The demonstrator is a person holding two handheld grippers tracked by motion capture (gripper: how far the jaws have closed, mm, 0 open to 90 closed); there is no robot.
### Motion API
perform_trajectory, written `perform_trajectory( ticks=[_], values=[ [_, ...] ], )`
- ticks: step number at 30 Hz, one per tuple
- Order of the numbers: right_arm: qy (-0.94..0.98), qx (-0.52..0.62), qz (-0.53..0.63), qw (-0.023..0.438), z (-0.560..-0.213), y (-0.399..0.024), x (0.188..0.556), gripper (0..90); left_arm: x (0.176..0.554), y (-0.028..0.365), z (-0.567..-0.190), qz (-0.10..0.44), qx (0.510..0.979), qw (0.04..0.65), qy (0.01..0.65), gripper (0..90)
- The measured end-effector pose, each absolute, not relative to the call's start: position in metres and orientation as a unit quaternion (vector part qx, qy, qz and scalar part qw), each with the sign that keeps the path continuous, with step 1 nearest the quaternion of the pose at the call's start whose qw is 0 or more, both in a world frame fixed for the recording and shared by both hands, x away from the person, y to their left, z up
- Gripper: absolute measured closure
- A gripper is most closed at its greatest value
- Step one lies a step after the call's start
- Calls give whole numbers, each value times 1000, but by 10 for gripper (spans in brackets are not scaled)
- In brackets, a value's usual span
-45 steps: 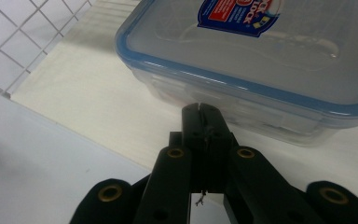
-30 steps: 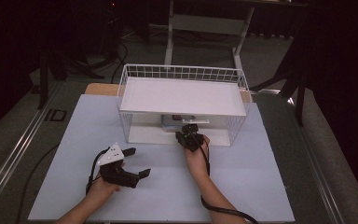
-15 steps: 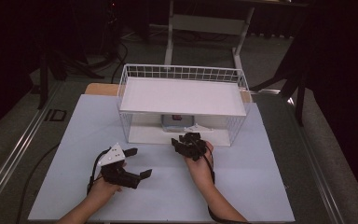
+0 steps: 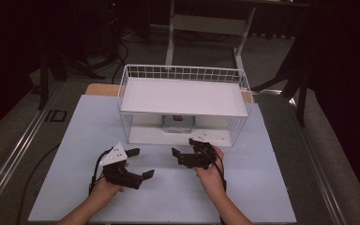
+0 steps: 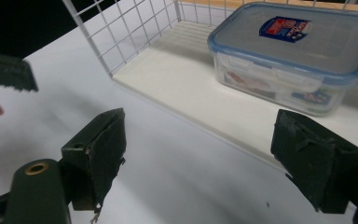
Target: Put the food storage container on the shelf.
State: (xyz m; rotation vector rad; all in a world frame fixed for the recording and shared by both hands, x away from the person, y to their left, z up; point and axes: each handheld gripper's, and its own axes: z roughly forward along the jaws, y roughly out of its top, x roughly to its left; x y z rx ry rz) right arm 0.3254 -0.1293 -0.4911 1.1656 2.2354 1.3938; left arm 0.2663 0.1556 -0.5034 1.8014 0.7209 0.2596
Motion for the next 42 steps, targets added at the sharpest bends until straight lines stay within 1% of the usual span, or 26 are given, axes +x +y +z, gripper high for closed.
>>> perform_trajectory(
  ticks=[3, 5, 10, 11, 12, 14, 15, 19, 21, 27, 34, 42],
  values=[
    [773, 392, 481, 128, -491, -136, 318, 180, 265, 152, -502, 109, 770, 555, 296, 15],
    [771, 389, 491, 115, -490, -142, 313, 181, 264, 151, -501, 110, 771, 556, 291, 15],
    [777, 371, 495, 114, -486, -154, 304, 182, 265, 150, -500, 107, 772, 554, 292, 15],
    [775, 369, 502, 110, -485, -157, 302, 191, 265, 150, -500, 106, 774, 552, 291, 15],
    [771, 371, 508, 103, -484, -160, 300, 218, 265, 150, -499, 100, 776, 551, 291, 15],
    [769, 373, 510, 97, -484, -165, 297, 225, 265, 150, -498, 96, 775, 553, 289, 15],
    [768, 374, 511, 96, -483, -167, 295, 224, 265, 152, -495, 103, 772, 558, 287, 15],
    [768, 375, 509, 99, -483, -174, 289, 224, 264, 151, -491, 100, 773, 556, 288, 15],
    [771, 373, 503, 113, -485, -178, 283, 224, 262, 150, -488, 98, 778, 552, 284, 15],
    [773, 368, 503, 115, -484, -188, 273, 222, 251, 155, -479, 98, 776, 557, 280, 15],
    [774, 371, 500, 117, -484, -201, 263, 220, 244, 163, -483, 93, 779, 550, 287, 15],
    [775, 377, 492, 122, -486, -215, 251, 217, 238, 181, -489, 102, 779, 541, 299, 15]
  ],
)
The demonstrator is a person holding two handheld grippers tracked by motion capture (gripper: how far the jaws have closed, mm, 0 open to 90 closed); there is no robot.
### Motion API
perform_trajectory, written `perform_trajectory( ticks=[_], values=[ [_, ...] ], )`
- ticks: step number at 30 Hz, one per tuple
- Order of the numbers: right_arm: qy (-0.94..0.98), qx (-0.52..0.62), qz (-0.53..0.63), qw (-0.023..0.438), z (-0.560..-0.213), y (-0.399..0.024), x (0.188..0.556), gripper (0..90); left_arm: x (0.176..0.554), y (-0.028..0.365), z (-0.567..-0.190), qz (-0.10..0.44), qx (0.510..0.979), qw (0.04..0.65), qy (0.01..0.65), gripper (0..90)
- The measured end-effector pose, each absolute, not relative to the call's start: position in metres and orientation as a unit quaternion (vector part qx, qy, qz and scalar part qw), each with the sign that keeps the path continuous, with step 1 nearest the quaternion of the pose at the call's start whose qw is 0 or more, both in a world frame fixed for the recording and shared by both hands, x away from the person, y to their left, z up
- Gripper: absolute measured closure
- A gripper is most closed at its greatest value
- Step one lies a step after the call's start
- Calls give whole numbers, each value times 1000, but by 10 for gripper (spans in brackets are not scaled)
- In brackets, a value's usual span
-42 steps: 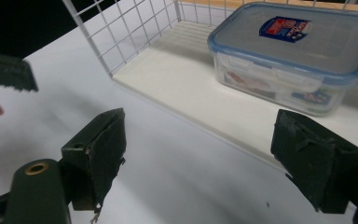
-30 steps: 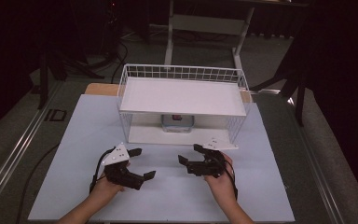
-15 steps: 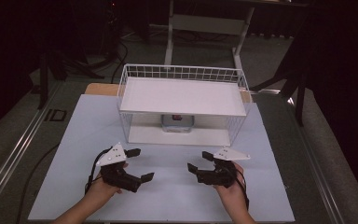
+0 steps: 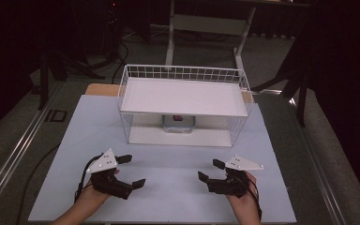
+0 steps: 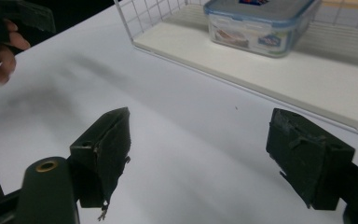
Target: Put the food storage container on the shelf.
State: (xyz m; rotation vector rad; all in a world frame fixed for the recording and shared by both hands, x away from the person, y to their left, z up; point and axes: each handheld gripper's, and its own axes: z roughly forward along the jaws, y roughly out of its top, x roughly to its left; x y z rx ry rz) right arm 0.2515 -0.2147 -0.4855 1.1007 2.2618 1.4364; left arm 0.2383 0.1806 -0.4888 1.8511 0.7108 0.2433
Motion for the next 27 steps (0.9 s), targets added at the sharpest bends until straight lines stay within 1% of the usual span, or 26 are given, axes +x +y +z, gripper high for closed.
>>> perform_trajectory(
  ticks=[6, 11, 14, 17, 27],
  values=[
    [771, 386, 489, 130, -486, -227, 245, 218, 233, 193, -494, 110, 778, 535, 309, 15],
    [779, 376, 479, 151, -490, -236, 242, 208, 231, 202, -500, 120, 776, 532, 316, 15],
    [782, 368, 478, 154, -493, -245, 240, 179, 230, 206, -504, 122, 773, 533, 321, 15],
    [784, 369, 472, 161, -496, -250, 241, 175, 229, 208, -510, 129, 775, 529, 322, 15],
    [782, 378, 470, 158, -507, -260, 250, 158, 234, 207, -522, 119, 766, 538, 331, 15]
  ],
)
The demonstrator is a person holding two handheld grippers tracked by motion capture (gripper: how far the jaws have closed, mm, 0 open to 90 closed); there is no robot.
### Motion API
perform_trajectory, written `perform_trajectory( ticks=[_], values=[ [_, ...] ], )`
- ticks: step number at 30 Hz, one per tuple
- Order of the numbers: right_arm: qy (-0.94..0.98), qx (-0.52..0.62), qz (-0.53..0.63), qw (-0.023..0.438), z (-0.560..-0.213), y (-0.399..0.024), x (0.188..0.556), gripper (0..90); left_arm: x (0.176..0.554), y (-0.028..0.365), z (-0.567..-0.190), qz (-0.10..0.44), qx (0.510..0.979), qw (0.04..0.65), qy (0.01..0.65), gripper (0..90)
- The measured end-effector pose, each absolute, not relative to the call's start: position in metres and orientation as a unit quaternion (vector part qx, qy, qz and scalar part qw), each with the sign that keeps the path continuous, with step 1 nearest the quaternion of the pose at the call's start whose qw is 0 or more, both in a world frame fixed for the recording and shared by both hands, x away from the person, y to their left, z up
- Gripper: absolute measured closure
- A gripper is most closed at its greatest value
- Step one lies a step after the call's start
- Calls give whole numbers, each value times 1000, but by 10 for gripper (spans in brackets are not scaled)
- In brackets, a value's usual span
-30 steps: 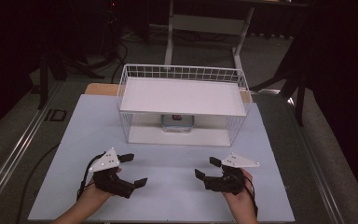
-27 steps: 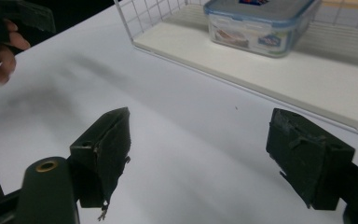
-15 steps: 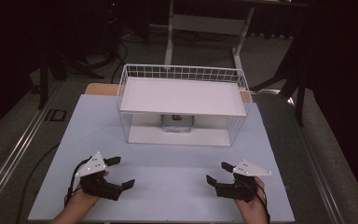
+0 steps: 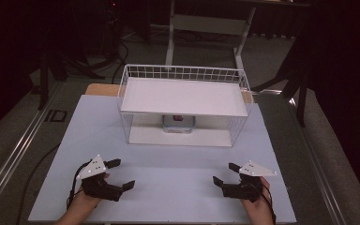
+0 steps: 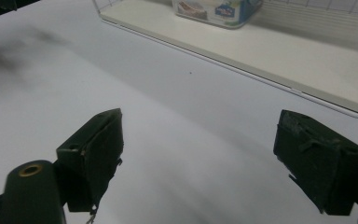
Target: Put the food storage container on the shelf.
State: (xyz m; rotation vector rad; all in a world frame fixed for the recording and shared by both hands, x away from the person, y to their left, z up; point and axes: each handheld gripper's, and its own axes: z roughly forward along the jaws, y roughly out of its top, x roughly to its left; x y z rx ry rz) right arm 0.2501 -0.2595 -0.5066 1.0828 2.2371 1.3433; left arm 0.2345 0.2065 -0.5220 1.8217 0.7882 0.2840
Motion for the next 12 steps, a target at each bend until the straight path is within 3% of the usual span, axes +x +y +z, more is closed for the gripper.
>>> perform_trajectory(
  ticks=[12],
  values=[
    [770, 393, 474, 168, -506, -265, 253, 158, 237, 212, -520, 124, 755, 544, 344, 16]
  ],
)
